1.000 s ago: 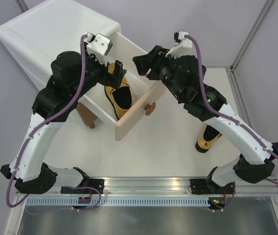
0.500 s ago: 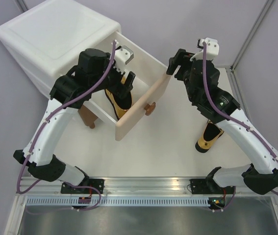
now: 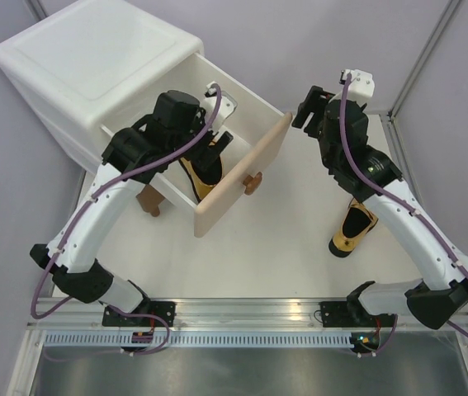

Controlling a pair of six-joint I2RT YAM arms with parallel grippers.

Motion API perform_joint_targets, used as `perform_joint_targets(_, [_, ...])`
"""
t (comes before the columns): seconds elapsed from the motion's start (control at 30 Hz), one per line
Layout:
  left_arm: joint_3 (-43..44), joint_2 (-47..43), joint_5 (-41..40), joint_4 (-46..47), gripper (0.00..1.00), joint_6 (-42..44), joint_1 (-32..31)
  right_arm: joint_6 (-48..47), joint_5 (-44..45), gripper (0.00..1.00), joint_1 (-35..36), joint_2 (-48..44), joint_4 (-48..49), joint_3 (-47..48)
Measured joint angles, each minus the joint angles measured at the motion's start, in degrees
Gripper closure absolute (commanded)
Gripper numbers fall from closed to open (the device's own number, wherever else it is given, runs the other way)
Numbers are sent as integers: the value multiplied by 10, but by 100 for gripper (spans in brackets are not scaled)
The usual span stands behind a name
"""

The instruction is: Place and organize the shoes in the shoe cabinet

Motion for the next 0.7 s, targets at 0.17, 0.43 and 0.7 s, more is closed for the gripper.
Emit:
perform_joint_targets(0.17, [-23, 10, -43, 1, 13, 14, -1, 12, -12, 21, -19, 0, 0, -20])
perform_joint_targets(0.43, [-36, 31, -98, 19, 28, 28, -6, 36, -42, 22, -43, 1, 0, -24])
perform_joint_targets(0.7, [-37, 42, -113, 24, 58, 30, -16, 54, -71, 22, -63, 7, 9, -42])
